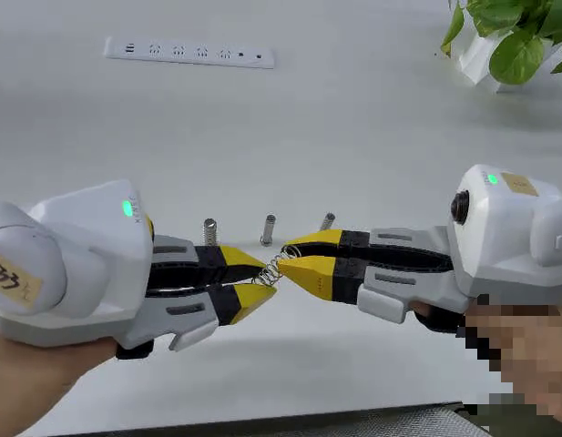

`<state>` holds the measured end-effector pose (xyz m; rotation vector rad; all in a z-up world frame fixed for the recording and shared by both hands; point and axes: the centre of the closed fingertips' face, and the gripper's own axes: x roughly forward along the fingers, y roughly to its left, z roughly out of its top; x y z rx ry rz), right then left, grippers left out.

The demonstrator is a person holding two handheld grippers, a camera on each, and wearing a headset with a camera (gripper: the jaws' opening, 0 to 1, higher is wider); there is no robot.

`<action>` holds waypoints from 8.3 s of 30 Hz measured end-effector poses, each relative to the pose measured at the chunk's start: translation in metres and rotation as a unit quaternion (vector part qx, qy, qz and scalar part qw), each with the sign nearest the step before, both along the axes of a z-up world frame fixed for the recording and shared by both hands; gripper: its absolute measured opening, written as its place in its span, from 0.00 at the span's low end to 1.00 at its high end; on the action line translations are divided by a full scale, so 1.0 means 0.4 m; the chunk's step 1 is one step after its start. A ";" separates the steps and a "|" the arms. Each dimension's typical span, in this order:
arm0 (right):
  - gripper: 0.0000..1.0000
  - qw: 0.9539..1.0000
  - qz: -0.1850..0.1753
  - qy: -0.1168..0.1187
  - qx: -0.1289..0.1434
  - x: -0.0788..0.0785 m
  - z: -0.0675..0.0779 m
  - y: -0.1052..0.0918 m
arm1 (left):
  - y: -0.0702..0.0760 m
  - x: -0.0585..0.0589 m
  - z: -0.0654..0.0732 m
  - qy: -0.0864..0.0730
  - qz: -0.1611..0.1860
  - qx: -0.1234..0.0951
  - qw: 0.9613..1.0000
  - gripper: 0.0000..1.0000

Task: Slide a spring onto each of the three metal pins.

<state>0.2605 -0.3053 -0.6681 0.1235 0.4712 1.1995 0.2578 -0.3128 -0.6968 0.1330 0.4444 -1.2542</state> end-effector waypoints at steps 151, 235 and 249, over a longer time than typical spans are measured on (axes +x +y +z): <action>0.07 0.843 0.336 -0.118 -0.402 0.093 -0.044 -0.022 | 0.114 0.006 -0.063 -0.004 0.054 0.008 0.999 0.33; 0.07 0.803 0.331 -0.063 -0.491 0.240 -0.286 -0.030 | 0.205 0.060 -0.099 0.017 0.120 -0.078 0.990 0.99; 0.07 0.793 0.341 -0.070 -0.500 0.244 -0.321 -0.026 | 0.212 0.060 -0.103 0.021 0.122 -0.079 0.989 0.98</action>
